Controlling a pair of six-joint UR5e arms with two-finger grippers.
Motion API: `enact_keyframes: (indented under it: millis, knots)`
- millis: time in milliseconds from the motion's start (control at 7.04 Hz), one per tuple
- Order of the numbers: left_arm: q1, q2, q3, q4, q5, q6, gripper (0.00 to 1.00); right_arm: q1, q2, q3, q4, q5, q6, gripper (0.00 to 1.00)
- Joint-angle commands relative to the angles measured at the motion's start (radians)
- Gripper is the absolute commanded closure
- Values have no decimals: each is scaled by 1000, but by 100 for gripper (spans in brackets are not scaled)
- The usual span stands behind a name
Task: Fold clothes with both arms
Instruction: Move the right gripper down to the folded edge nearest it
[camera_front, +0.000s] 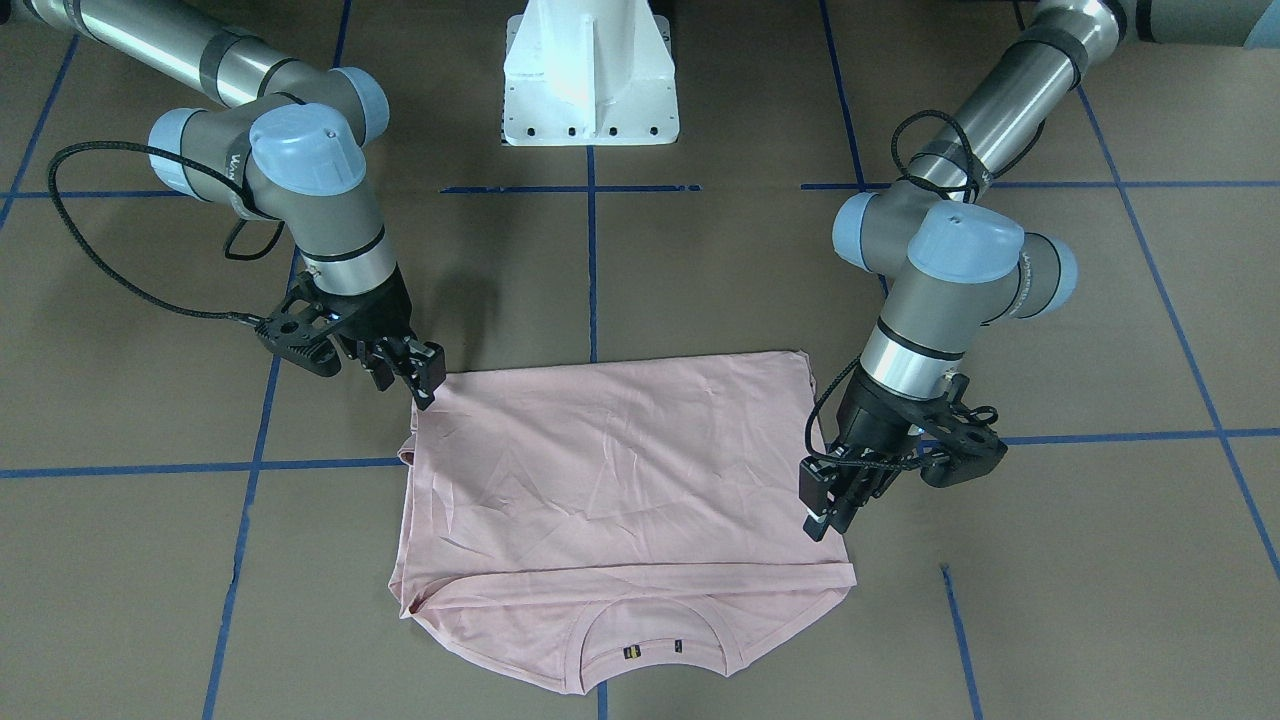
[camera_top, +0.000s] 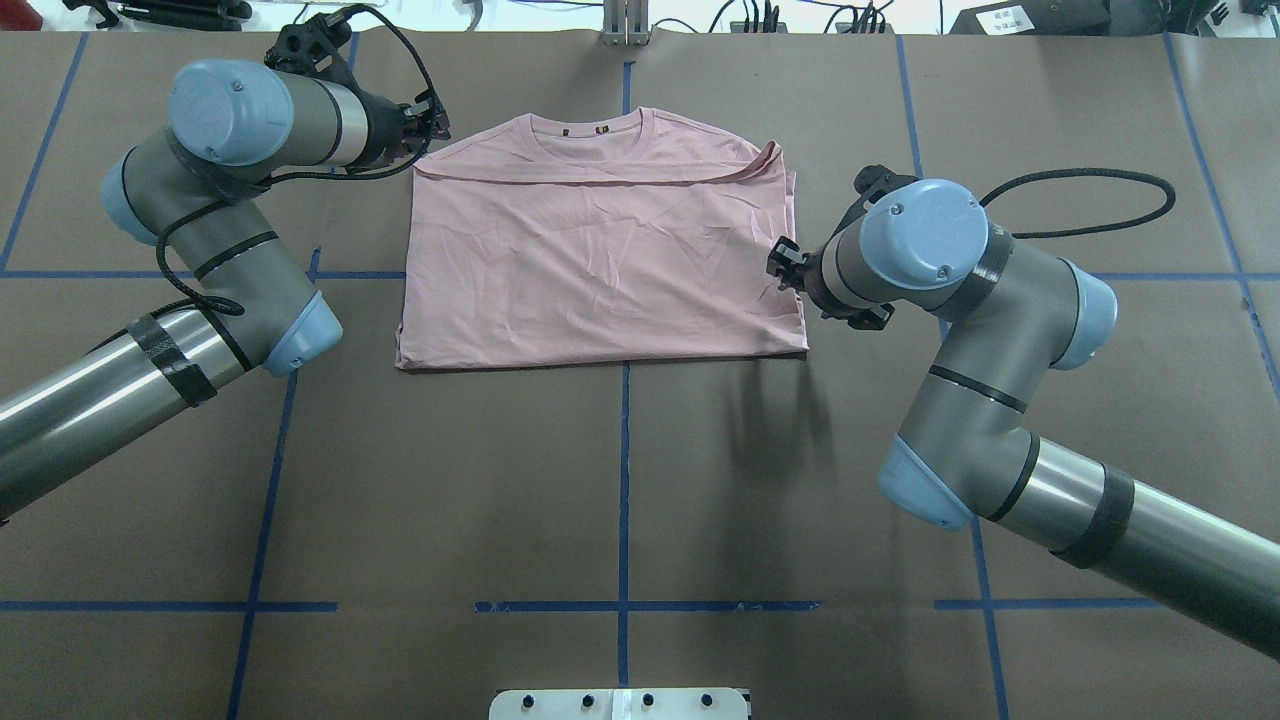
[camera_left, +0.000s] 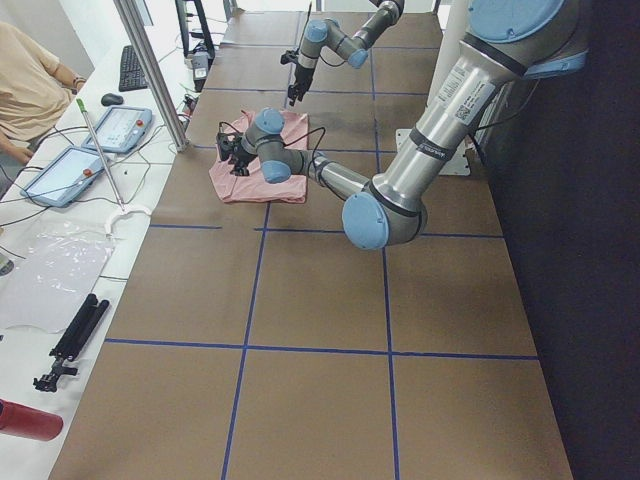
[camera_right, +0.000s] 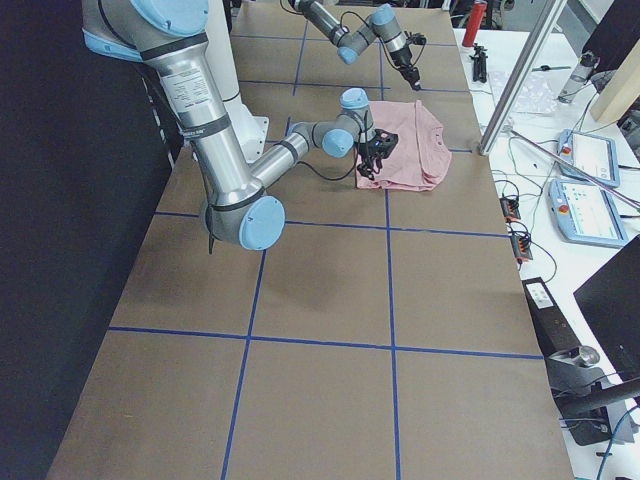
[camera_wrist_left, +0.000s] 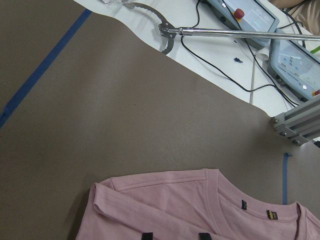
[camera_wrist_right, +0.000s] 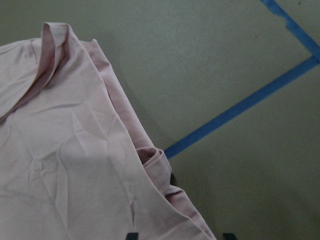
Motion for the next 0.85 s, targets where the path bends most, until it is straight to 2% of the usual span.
enact_keyframes:
  millis: [0, 711]
  knots:
    - [1, -2, -3, -5, -1, 3, 58, -31, -17, 4, -10, 0, 75, 35]
    - [1, -8, -3, -5, -1, 1, 58, -72, -27, -23, -10, -2, 76, 37]
